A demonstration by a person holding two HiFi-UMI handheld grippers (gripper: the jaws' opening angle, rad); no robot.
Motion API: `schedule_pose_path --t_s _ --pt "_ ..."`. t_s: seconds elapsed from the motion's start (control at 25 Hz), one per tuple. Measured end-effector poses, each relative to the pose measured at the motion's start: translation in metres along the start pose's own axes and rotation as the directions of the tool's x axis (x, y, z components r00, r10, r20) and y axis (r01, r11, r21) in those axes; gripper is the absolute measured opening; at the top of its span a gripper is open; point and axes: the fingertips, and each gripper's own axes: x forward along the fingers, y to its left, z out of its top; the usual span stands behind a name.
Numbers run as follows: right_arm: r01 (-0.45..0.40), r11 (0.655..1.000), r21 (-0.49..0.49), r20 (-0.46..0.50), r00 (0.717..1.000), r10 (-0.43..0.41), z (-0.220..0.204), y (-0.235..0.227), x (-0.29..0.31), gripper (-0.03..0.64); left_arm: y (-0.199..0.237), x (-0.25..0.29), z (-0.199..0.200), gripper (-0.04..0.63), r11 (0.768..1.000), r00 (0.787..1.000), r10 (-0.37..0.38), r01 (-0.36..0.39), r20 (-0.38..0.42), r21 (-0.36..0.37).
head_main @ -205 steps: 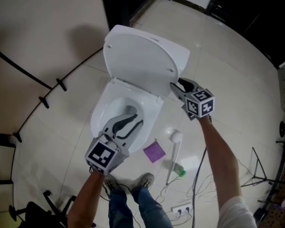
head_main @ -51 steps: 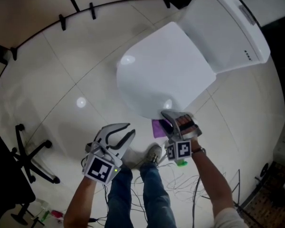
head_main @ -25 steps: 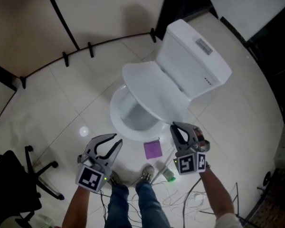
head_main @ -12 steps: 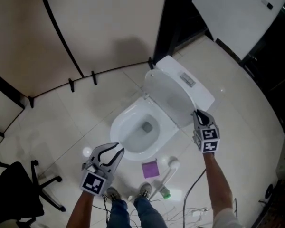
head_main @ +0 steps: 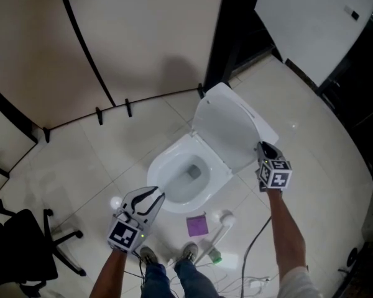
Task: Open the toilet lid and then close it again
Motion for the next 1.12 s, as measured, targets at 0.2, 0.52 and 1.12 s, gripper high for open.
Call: schedule_pose_path --t_s 0.2,0.52,1.12 --pt "-0.069 0.997 0.017 0.115 0.991 0.066 0.027 0.022 -0.049 0.084 0.01 -0.021 0.024 0.08 0.997 1.0 0.015 -0.014 0.016 -0.081" --pt "-0.222 0.971 -0.088 0.229 0.944 0.236 0.103 0.124 -0.214 0.084 -0.009 -0.076 0.102 0.08 0.99 0.996 -0.068 0.074 0.058 -0.118" --pt "-0.336 0.907 -0.255 0.243 0.885 0.397 0.075 0.319 -0.367 0.084 -0.089 -0.16 0.148 0.08 0.961 0.952 -0.277 0.277 0.13 0.011"
